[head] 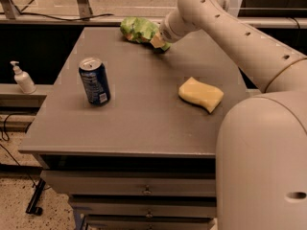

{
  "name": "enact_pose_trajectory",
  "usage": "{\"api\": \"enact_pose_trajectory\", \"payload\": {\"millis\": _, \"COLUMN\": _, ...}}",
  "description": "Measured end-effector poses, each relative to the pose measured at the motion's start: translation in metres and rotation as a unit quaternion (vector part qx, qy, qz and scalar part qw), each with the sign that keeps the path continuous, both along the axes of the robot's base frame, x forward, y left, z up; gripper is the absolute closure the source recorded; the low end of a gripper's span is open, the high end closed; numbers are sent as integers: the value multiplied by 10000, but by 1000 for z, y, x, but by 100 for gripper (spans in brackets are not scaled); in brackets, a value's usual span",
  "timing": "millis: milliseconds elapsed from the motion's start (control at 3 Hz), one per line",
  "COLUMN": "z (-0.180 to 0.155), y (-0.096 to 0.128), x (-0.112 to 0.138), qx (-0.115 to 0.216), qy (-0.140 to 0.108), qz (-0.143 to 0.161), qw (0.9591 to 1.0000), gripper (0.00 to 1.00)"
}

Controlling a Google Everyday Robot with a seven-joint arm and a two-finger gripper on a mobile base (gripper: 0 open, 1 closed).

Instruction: Move green rice chip bag near sponge

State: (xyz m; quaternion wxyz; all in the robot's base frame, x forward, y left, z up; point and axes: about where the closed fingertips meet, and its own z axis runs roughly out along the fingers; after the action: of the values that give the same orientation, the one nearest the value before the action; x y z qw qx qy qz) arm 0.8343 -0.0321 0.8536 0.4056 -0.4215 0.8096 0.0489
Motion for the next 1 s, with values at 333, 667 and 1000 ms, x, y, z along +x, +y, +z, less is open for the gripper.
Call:
{"api": "enact_pose_trajectory", "payload": {"millis": 333, "z": 0, "y": -6, "x": -6, "qx": -69, "qy": -13, "qz": -74, "qw": 9999, "gripper": 100}}
{"api": "enact_pose_trajectory", "payload": {"millis": 667, "z": 39, "y": -14, "x": -4, "qx": -127, "qy": -421, "qz": -51, "qw": 9990, "gripper": 100}}
{"api": "enact_pose_trajectory", "payload": {"millis": 1000, "z": 90, "y": -31, "x": -16, "qx": -342, "qy": -849, "qz": 9, "qw": 9958, "gripper": 100}}
